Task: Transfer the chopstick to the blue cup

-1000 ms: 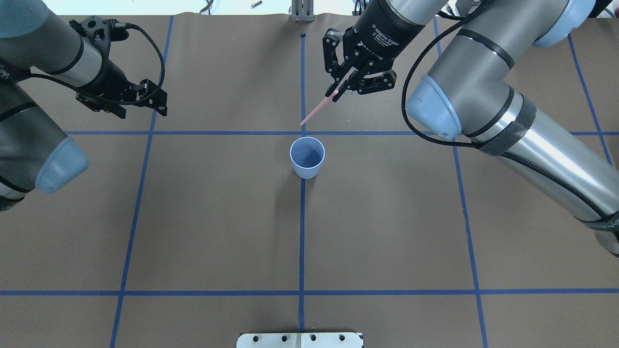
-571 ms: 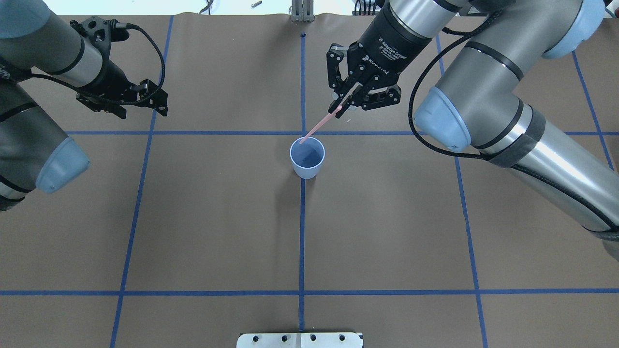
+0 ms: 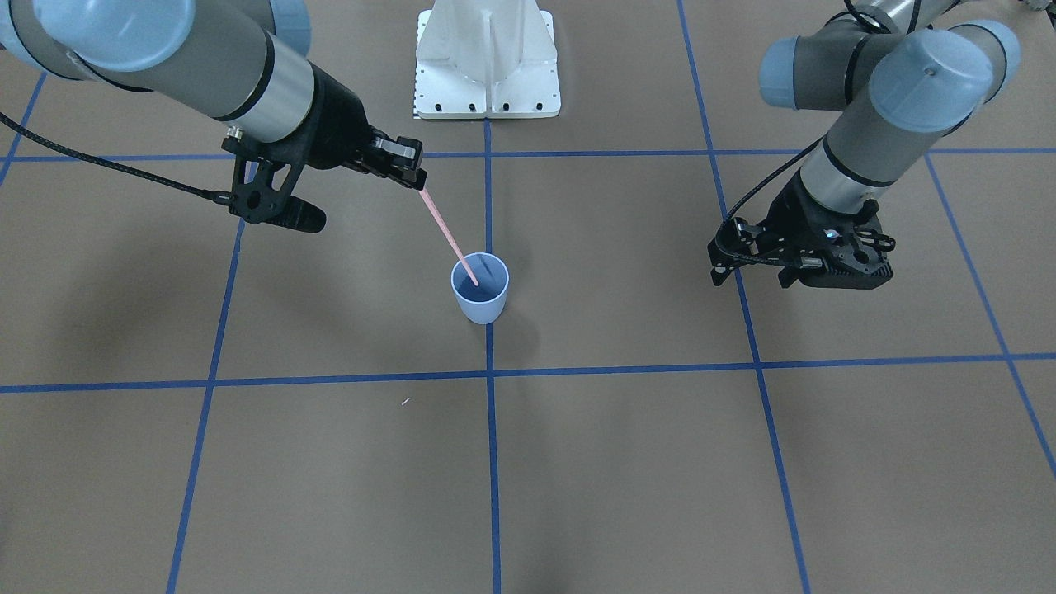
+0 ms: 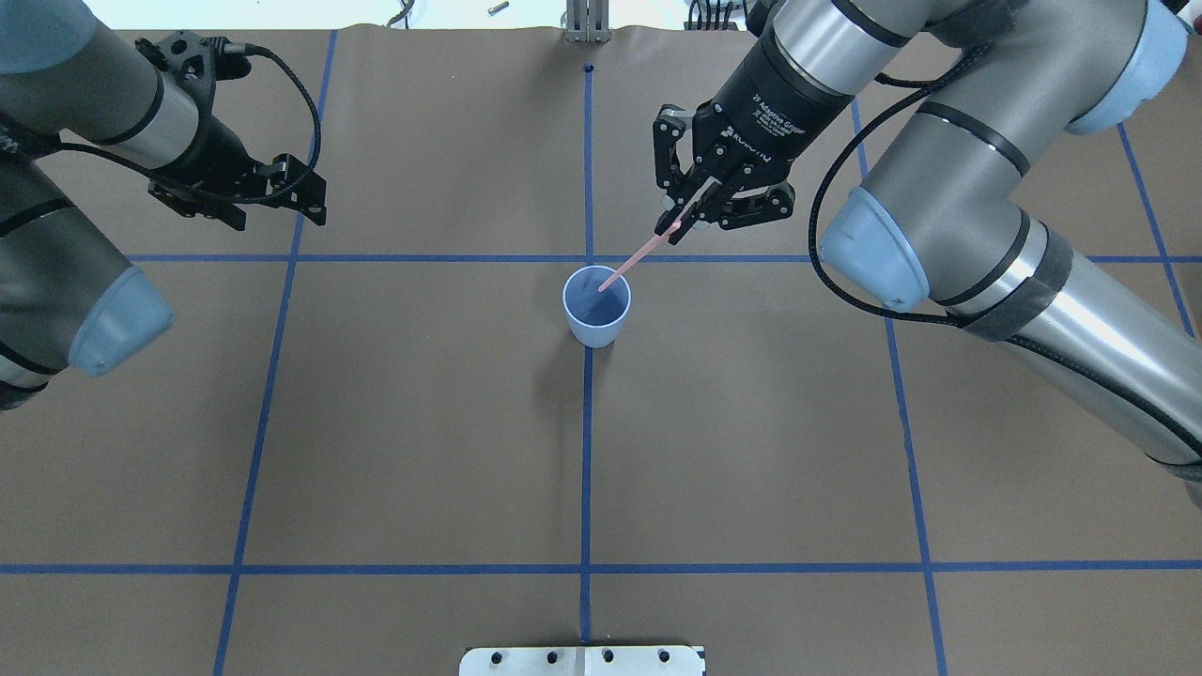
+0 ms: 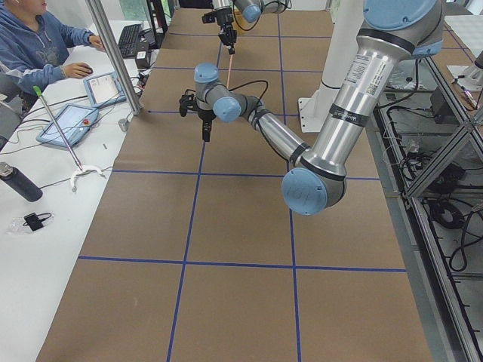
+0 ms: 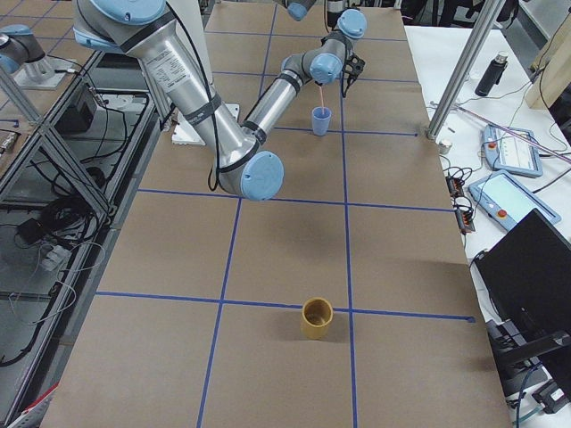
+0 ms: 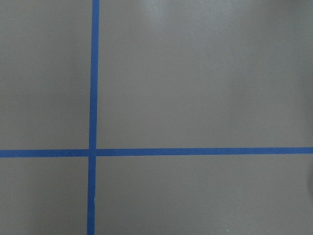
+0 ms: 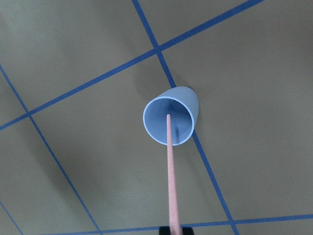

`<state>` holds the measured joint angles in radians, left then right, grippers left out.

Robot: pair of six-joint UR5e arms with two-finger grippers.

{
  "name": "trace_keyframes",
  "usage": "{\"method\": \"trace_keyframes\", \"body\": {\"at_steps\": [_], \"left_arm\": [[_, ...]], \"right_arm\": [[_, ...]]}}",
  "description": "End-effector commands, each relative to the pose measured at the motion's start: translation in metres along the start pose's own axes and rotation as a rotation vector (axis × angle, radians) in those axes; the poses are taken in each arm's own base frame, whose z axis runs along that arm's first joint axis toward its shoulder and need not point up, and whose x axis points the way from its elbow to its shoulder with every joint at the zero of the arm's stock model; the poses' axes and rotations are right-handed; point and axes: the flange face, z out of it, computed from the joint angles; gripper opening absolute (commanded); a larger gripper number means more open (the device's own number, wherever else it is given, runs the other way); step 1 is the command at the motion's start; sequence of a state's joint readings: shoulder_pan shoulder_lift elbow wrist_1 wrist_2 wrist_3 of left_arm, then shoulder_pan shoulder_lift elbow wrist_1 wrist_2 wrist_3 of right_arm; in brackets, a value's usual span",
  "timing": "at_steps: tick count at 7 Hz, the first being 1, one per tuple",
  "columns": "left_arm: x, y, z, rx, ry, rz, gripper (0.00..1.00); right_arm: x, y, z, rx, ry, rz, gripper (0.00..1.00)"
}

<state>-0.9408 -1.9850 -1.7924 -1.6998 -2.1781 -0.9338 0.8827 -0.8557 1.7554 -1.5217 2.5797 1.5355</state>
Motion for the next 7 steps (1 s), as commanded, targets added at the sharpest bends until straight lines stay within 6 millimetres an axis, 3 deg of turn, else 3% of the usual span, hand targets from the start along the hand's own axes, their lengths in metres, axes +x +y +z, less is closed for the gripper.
{"method": "trace_keyframes", "body": {"at_steps": [1,2,3,6,7], "left_arm": [[-0.001,0.0,0.001,-0.002,-0.001,-0.001,0.98],[-0.002,0.0,0.003,-0.003,-0.003,-0.003,0.98],[-0.001,0.0,0.003,-0.004,-0.003,-0.002,0.98],[-0.001,0.0,0.003,-0.003,-0.004,0.001,0.98],[-0.004,-0.002,0.001,0.0,-0.005,-0.001,0.98]], "right_arm": [[-0.002,-0.004,0.014,-0.005,0.017,0.01,0.13],[-0.004,-0.006,0.015,0.0,0.018,0.011,0.37],[-0.003,-0.007,0.015,0.003,0.018,0.01,0.5],[-0.003,-0.011,0.007,0.025,0.011,0.004,0.55],[0.004,-0.025,-0.015,0.06,-0.005,0.02,0.6]]}}
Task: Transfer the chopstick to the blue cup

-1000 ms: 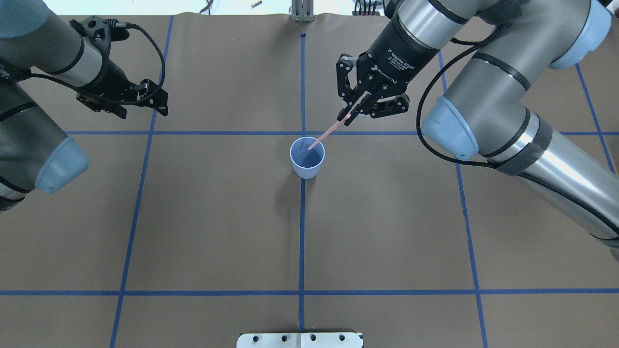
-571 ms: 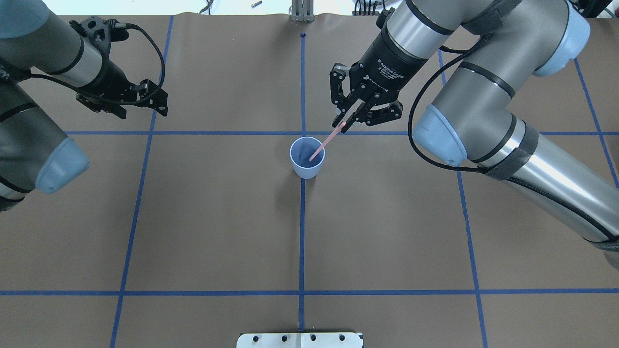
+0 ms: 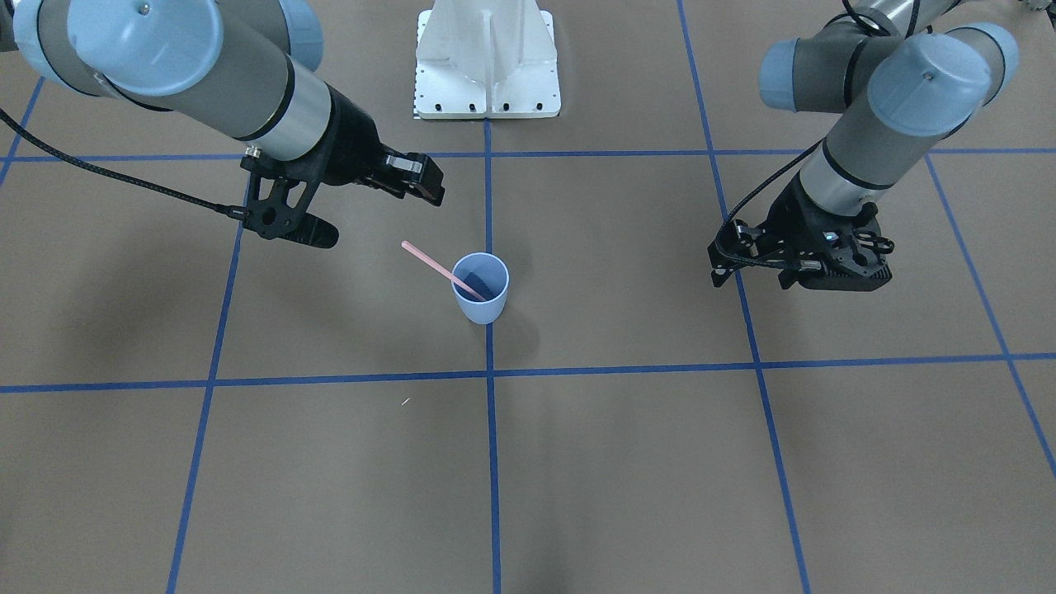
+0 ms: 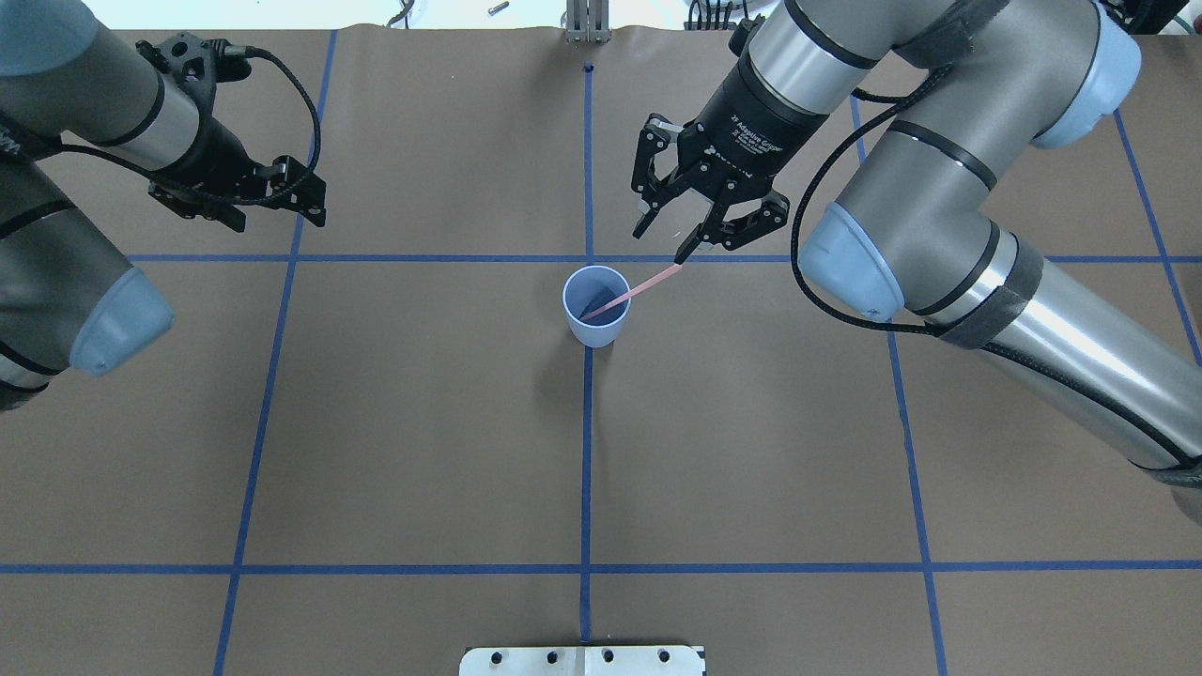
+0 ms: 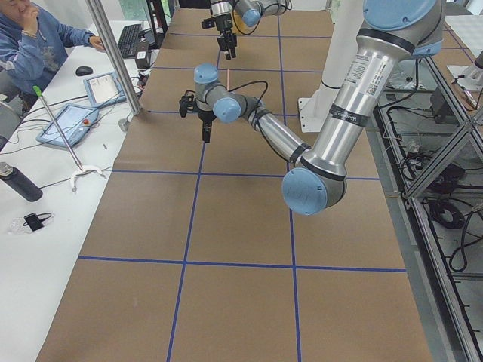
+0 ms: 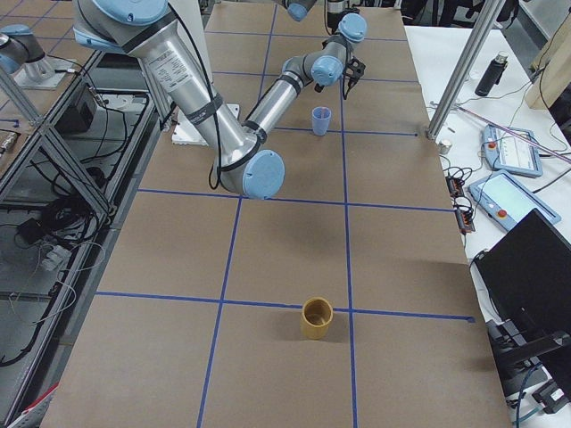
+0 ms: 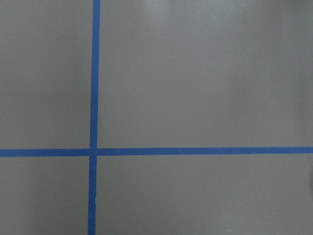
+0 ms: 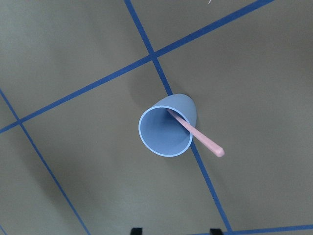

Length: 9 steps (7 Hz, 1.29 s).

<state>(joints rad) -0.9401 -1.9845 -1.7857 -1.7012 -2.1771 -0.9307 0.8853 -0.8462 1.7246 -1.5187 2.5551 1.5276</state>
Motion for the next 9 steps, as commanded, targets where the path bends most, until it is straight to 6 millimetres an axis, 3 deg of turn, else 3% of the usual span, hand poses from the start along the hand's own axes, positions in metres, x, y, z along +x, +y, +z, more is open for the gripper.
{"method": "trace_keyframes", "body": {"at_steps": [1,2,3,4,6,7,9], "left_arm": [[-0.008,-0.006,-0.006,0.012,-0.006,0.025,0.98],[-0.016,-0.011,-0.013,0.024,-0.011,0.069,0.98],[-0.031,-0.006,-0.016,0.025,-0.019,0.088,0.98],[-0.054,-0.013,-0.026,0.039,-0.035,0.132,0.98],[-0.122,-0.02,-0.048,0.028,-0.051,0.194,0.98],[-0.158,-0.022,-0.06,0.001,-0.019,0.192,0.98],[-0.22,-0.018,-0.067,-0.007,-0.052,0.261,0.98]], "right_arm": [[0.033,-0.044,-0.05,0.122,-0.024,0.056,0.61],[0.079,-0.074,-0.079,0.237,-0.012,0.031,1.0],[0.14,-0.102,-0.109,0.297,0.026,-0.07,1.0],[0.194,-0.128,-0.124,0.322,0.08,-0.162,1.0],[0.288,-0.166,-0.118,0.418,0.295,-0.334,1.0],[0.316,-0.184,-0.113,0.402,0.365,-0.406,1.0],[0.378,-0.22,-0.137,0.368,0.442,-0.493,1.0]]}}
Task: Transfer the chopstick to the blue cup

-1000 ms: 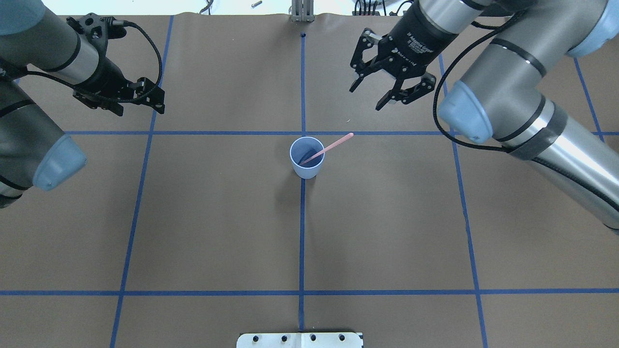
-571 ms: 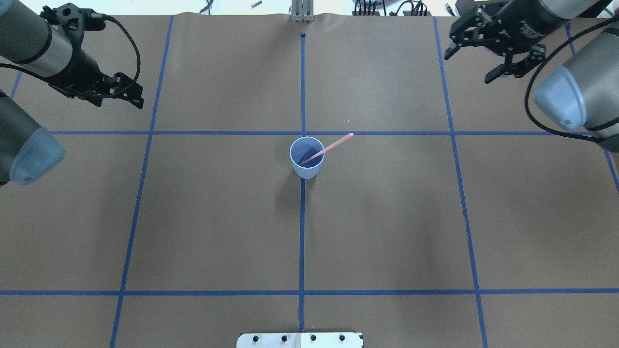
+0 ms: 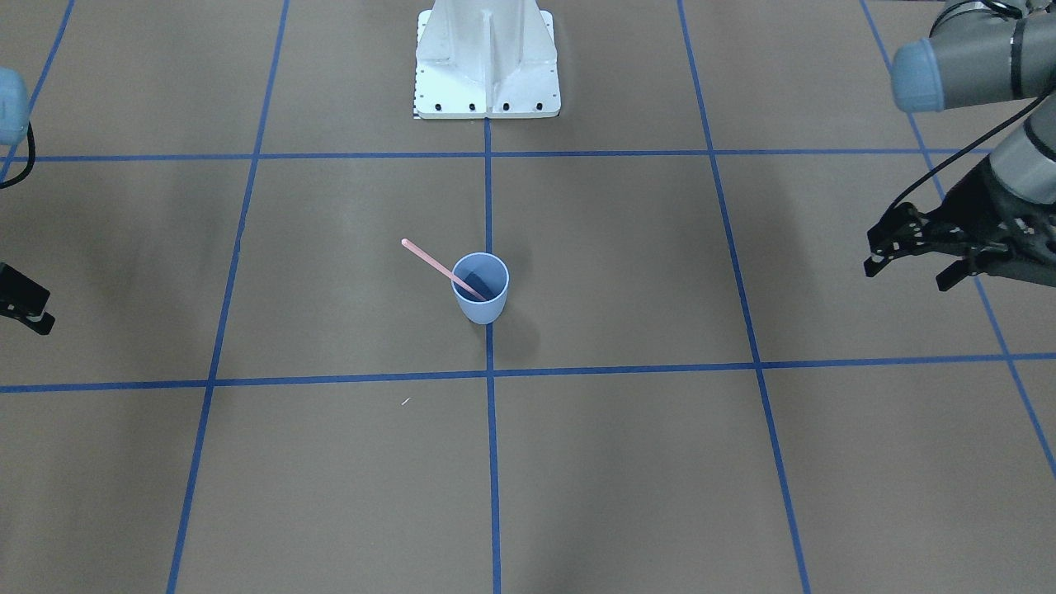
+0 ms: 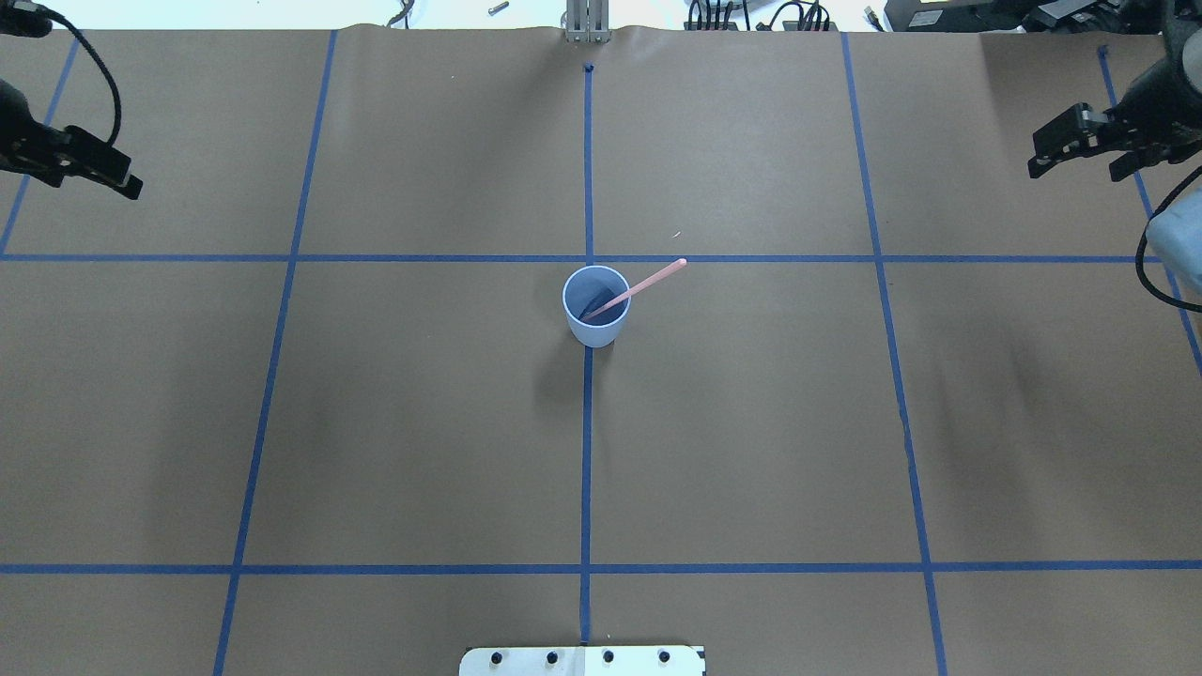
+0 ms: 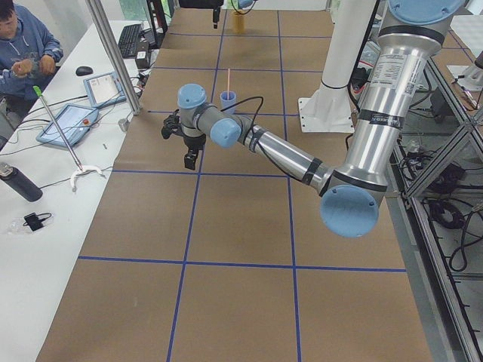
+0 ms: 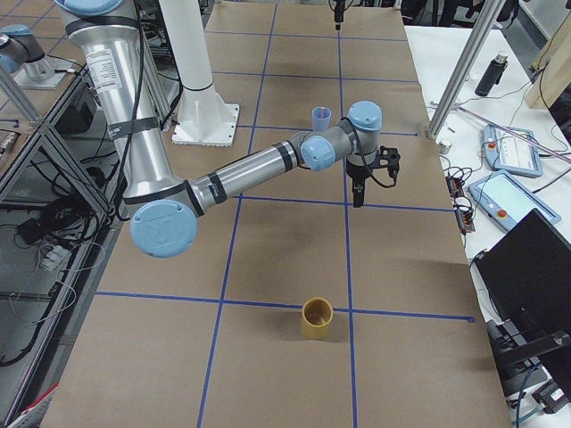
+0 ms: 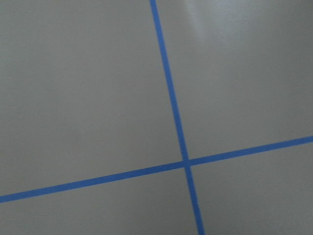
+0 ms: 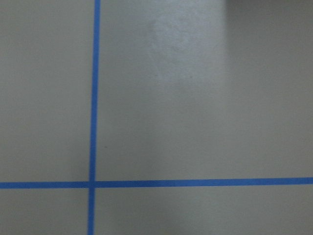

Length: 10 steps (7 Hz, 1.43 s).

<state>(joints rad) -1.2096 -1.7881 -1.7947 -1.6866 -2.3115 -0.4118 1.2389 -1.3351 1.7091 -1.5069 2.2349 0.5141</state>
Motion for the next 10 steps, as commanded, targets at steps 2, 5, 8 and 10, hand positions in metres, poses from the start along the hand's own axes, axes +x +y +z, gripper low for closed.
{"method": "trace_keyframes", "body": {"at_steps": [2,5,8,10], "left_arm": [[-0.055,0.02,-0.001,-0.019,-0.025,0.04,0.98],[-0.045,0.013,-0.002,-0.007,-0.016,-0.084,0.98],[-0.039,0.009,-0.005,-0.005,-0.015,-0.086,0.98],[-0.04,0.01,-0.004,-0.008,-0.016,-0.089,0.98]], "right_arm": [[0.082,-0.008,-0.005,-0.003,0.043,-0.145,1.0],[0.044,0.002,-0.029,0.039,-0.005,-0.21,1.0],[0.03,0.009,-0.015,0.014,-0.007,-0.233,1.0],[0.029,0.01,-0.013,0.008,-0.008,-0.232,1.0]]}}
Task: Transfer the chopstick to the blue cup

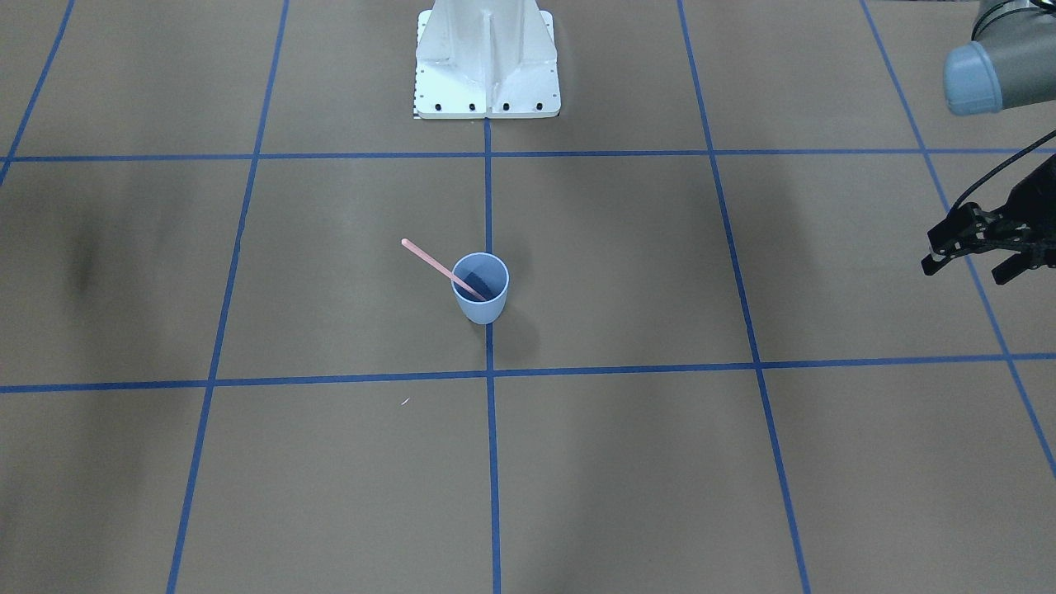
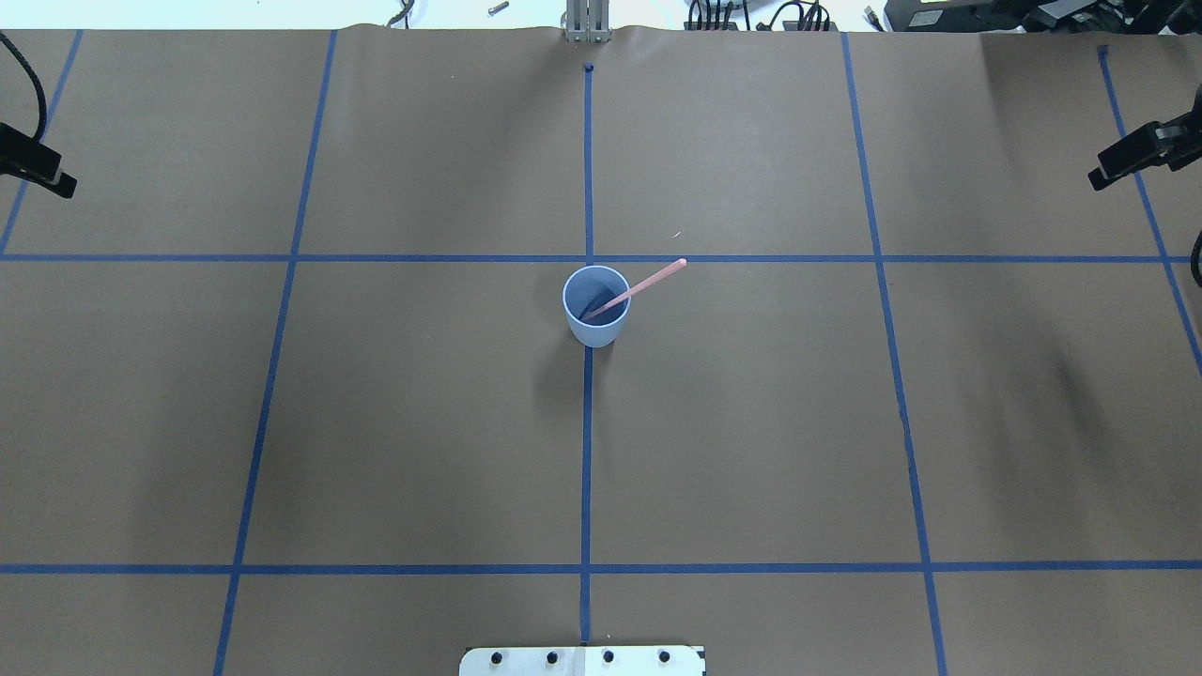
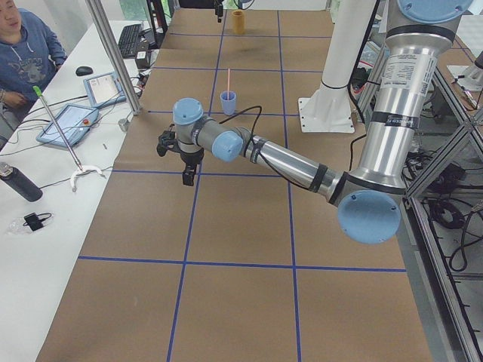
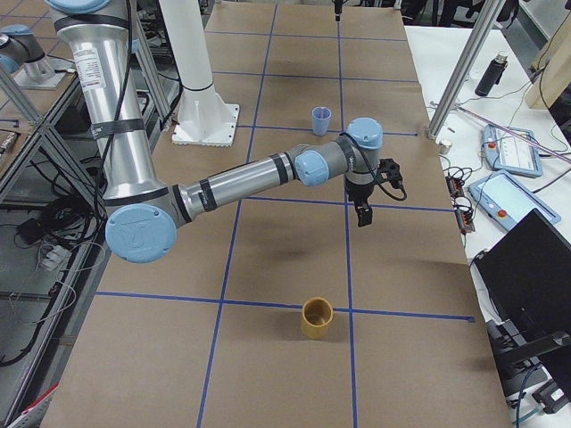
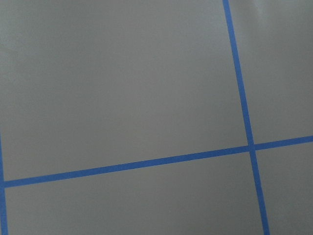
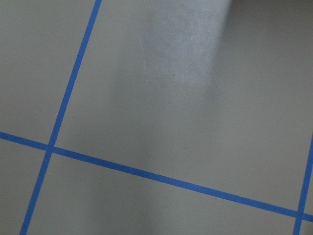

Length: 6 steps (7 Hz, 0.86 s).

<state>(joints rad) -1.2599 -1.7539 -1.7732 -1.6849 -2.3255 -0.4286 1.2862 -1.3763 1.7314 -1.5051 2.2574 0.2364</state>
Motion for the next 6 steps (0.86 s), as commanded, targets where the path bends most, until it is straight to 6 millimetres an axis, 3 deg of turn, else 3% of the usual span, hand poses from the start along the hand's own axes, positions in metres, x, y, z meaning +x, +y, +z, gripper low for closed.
{"method": "trace_keyframes", "body": {"at_steps": [1,6], "left_arm": [[-0.0009,0.0034,0.0015,-0.006,0.016,0.002,0.98],[0.0006,0.0035,0.0002,-0.003,0.019,0.014,0.98]], "right_arm": [[-0.0008,0.0008,0.0013,-0.005,-0.003,0.025,1.0],[-0.0021,0.0017,0.0058,-0.028,-0.051,0.106,1.0]]}}
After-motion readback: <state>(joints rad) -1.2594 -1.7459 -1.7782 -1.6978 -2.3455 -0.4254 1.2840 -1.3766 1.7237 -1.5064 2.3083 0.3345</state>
